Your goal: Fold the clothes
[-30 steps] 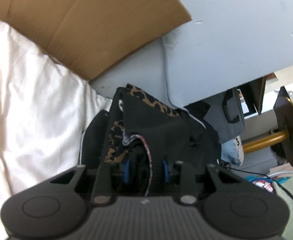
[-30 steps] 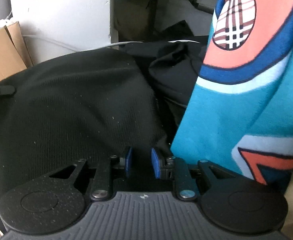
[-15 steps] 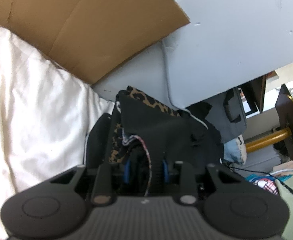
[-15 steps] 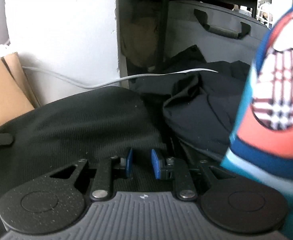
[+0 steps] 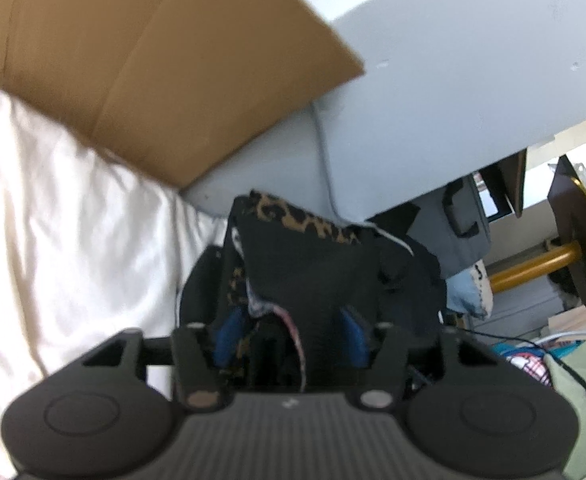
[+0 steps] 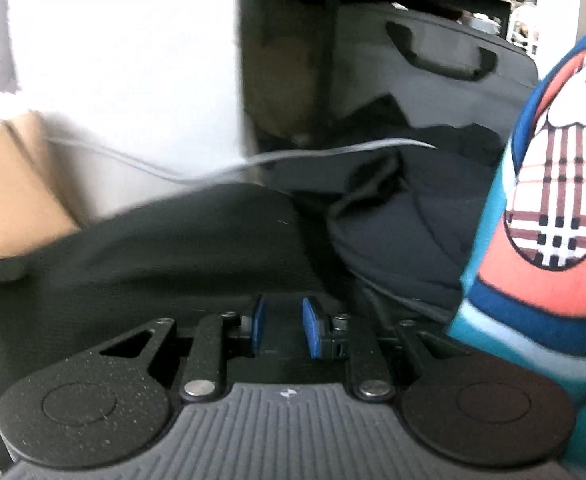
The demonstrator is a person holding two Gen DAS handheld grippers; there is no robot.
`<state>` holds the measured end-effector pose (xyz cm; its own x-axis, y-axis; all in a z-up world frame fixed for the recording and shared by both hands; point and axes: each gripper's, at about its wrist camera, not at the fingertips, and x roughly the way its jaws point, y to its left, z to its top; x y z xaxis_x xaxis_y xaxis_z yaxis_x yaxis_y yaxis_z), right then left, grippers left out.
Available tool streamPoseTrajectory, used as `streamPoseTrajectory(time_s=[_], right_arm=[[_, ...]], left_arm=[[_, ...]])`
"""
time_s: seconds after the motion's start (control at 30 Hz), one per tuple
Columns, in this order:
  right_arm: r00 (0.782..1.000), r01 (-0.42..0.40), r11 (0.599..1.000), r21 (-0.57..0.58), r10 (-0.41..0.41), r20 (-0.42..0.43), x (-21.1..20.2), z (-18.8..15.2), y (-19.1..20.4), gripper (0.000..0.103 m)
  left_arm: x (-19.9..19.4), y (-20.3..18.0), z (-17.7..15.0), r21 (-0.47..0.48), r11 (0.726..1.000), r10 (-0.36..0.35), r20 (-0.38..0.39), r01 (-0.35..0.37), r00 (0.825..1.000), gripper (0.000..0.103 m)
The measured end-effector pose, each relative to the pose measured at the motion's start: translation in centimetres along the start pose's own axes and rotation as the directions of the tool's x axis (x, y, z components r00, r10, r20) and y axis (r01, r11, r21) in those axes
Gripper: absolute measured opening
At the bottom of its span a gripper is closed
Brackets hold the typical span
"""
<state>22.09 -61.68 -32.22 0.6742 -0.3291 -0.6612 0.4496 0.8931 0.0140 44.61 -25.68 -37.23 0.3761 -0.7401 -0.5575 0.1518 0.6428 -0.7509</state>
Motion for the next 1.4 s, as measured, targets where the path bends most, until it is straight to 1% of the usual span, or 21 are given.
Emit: streamPoseTrajectory(time_s=[0.07, 0.23, 0.3, 0.4, 0.53, 0.6, 0.63, 0.67, 0.7, 0.73, 0.77, 0.8, 0.83, 0.87, 1.03, 1.07, 1.1, 1.17, 1.2, 1.27, 1.4], right_arm=[[0.999, -0.038, 0.999, -0.005, 0.038, 0.009, -0.8, -0.1, 0.9, 0.027], [0.992, -0.124, 0.992, 0.009, 0.124, 0.017, -1.6, -0.4, 3.1, 0.028], [0.988, -0.153, 0.988, 0.008, 0.153, 0.027, -2.1, -0.5, 4.2, 0.028], [0.981, -0.186, 0.982, 0.006, 0.186, 0.047, -2.9, -0.6, 5.6, 0.028], [0.973, -0.218, 0.976, 0.008, 0.216, 0.086, -3.6, -1.2, 7.1, 0.028], [0.971, -0.219, 0.976, 0.013, 0.217, 0.097, -4.0, -1.8, 7.7, 0.028], [0.971, -0.220, 0.975, 0.015, 0.217, 0.102, -4.1, -2.1, 8.0, 0.028], [0.971, -0.221, 0.975, 0.013, 0.219, 0.101, -4.2, -2.5, 8.3, 0.028], [0.972, -0.218, 0.976, 0.007, 0.216, 0.096, -4.1, -2.9, 8.6, 0.028], [0.974, -0.213, 0.977, 0.000, 0.212, 0.084, -3.9, -3.2, 8.8, 0.028], [0.975, -0.211, 0.977, -0.001, 0.211, 0.068, -3.6, -3.6, 9.0, 0.028], [0.975, -0.213, 0.977, 0.006, 0.212, 0.062, -3.4, -3.8, 9.0, 0.028], [0.975, -0.215, 0.977, 0.014, 0.214, 0.057, -3.2, -4.1, 8.9, 0.029], [0.975, -0.216, 0.976, 0.020, 0.214, 0.056, -3.1, -4.2, 8.8, 0.029], [0.978, -0.206, 0.978, 0.034, 0.204, 0.053, -3.0, -4.3, 9.0, 0.029], [0.978, -0.202, 0.979, 0.033, 0.200, 0.052, -2.9, -4.3, 9.1, 0.029], [0.979, -0.199, 0.979, 0.033, 0.198, 0.049, -2.8, -4.4, 9.2, 0.029], [0.980, -0.194, 0.981, 0.030, 0.193, 0.039, -2.6, -4.4, 9.3, 0.029], [0.981, -0.191, 0.981, 0.030, 0.190, 0.034, -2.4, -4.5, 9.3, 0.029], [0.981, -0.194, 0.980, 0.038, 0.193, 0.032, -2.3, -4.6, 9.2, 0.029], [0.983, -0.184, 0.982, 0.031, 0.183, 0.031, -2.1, -4.8, 9.5, 0.029]], left_arm=[[0.0, 0.0, 0.5, 0.005, 1.000, 0.012, 0.001, -0.012, 1.000, 0.065], [1.1, 1.2, 1.6, -0.078, 0.997, -0.015, -0.001, 0.015, 1.000, 0.066], [1.9, 1.6, 1.9, -0.094, 0.996, -0.004, 0.000, 0.004, 1.000, 0.066], [3.2, 2.4, 2.2, -0.122, 0.993, -0.001, -0.010, 0.000, 1.000, 0.066], [4.3, 3.3, 2.1, -0.177, 0.984, -0.038, -0.007, 0.036, 0.999, 0.066], [4.8, 3.5, 2.0, -0.181, 0.982, -0.049, -0.015, 0.046, 0.999, 0.062], [5.1, 3.5, 2.0, -0.172, 0.984, -0.043, -0.023, 0.039, 0.999, 0.052], [5.3, 3.4, 2.0, -0.162, 0.986, -0.037, -0.031, 0.031, 0.999, 0.038], [5.3, 3.2, 2.1, -0.138, 0.990, -0.025, -0.027, 0.021, 0.999, 0.037], [5.2, 3.0, 2.2, -0.113, 0.994, -0.012, -0.022, 0.010, 1.000, 0.029], [5.0, 2.7, 2.4, -0.084, 0.996, -0.010, -0.009, 0.009, 1.000, 0.015], [4.8, 2.5, 2.7, -0.062, 0.998, -0.003, 0.004, 0.003, 1.000, 0.015], [4.5, 2.2, 3.0, -0.042, 0.999, 0.005, 0.017, -0.004, 1.000, 0.007], [4.3, 2.0, 3.3, -0.022, 1.000, 0.012, 0.030, -0.012, 0.999, 0.003], [3.1, 0.6, 5.0, 0.060, 0.997, 0.041, 0.111, -0.048, 0.993, 0.003], [2.9, 0.3, 5.3, 0.076, 0.995, 0.055, 0.128, -0.065, 0.990, 0.003], [2.9, 0.1, 5.6, 0.082, 0.991, 0.093, 0.147, -0.105, 0.985, 0.003], [2.6, 0.4, 6.1, 0.056, 0.987, 0.140, 0.162, -0.151, 0.977, 0.003], [2.5, 0.7, 6.2, 0.039, 0.988, 0.139, 0.155, -0.146, 0.978, 0.004], [2.1, 1.1, 6.0, 0.030, 0.989, 0.136, 0.143, -0.142, 0.980, 0.014], [1.1, 0.3, 4.9, 0.091, 0.990, 0.100, 0.120, -0.111, 0.988, 0.017]])
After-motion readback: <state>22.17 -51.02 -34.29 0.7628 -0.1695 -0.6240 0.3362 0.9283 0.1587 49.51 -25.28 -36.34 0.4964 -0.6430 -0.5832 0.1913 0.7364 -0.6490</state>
